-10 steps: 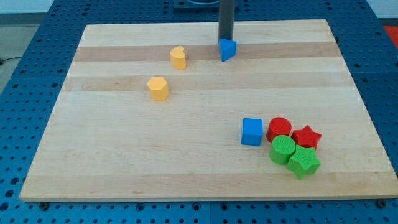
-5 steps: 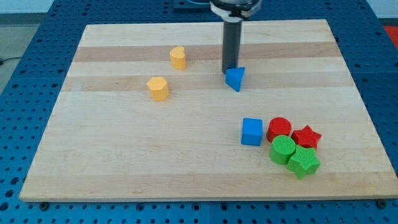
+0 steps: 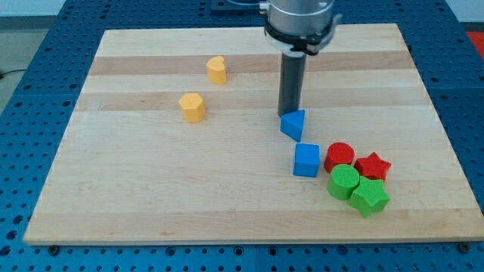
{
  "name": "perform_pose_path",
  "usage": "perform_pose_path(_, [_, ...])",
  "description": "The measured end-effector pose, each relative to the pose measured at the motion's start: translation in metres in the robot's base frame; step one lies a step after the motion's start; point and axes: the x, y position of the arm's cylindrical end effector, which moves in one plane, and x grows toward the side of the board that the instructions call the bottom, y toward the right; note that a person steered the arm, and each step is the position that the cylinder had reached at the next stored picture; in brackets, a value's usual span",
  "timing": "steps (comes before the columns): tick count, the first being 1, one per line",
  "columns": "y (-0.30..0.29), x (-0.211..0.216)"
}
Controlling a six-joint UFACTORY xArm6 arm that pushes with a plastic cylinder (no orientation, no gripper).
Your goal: Push the blue triangle into the blue cube
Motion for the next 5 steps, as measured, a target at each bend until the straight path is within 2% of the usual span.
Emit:
perform_pose_path(3, [0.007, 0.049])
perform_pose_path(4, [0.002, 0.042])
perform_pose_path(5, [-0.014, 0.016])
